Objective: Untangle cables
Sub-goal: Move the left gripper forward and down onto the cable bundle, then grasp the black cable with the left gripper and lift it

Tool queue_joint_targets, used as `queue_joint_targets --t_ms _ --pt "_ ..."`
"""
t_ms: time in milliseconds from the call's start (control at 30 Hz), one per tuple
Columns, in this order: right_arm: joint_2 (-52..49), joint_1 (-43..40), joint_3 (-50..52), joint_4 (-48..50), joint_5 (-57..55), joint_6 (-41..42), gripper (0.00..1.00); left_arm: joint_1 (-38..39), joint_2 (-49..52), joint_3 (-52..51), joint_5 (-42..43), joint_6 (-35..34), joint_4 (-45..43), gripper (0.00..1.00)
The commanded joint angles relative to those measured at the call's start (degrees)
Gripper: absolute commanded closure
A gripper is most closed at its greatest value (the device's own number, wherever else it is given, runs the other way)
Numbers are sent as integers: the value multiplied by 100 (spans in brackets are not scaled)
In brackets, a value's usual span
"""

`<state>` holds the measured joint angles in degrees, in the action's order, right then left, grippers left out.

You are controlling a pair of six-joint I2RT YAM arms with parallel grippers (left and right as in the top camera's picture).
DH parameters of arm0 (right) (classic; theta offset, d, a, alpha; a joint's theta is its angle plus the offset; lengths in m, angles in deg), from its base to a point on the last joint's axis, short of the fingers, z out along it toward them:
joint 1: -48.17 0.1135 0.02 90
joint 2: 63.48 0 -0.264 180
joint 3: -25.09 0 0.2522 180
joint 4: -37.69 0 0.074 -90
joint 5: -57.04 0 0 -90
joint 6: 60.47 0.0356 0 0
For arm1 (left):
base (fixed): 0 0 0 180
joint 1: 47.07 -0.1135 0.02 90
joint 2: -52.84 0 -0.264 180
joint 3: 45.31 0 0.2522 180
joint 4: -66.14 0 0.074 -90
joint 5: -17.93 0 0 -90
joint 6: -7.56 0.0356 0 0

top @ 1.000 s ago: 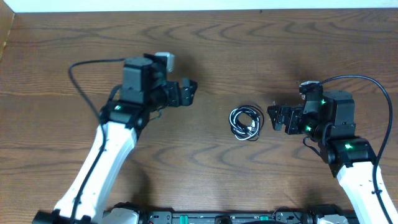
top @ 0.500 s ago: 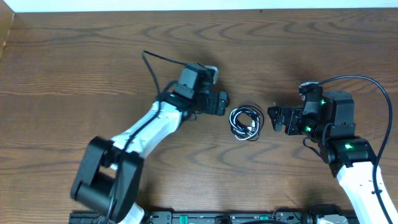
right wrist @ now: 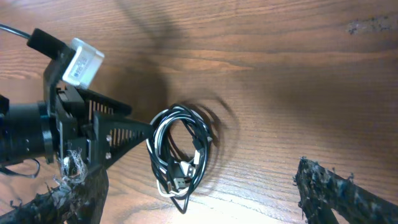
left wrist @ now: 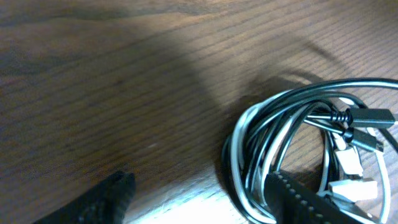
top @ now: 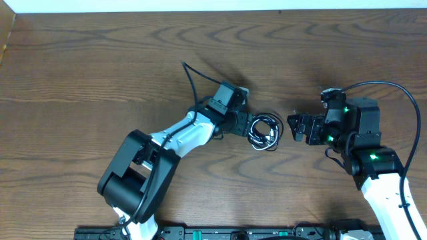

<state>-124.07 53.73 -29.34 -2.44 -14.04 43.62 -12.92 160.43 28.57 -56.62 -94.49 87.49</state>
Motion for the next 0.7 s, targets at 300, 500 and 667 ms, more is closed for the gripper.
queue_joint_targets --t_ms 300,500,667 --pt "-7 -22 -111 -22 52 50 8 393 127 0 -887 37 -59 47" --pt "-7 -22 -111 -24 55 50 8 398 350 0 -850 33 4 52" --pt "-7 -22 -111 -24 55 50 8 479 439 0 -691 33 44 52"
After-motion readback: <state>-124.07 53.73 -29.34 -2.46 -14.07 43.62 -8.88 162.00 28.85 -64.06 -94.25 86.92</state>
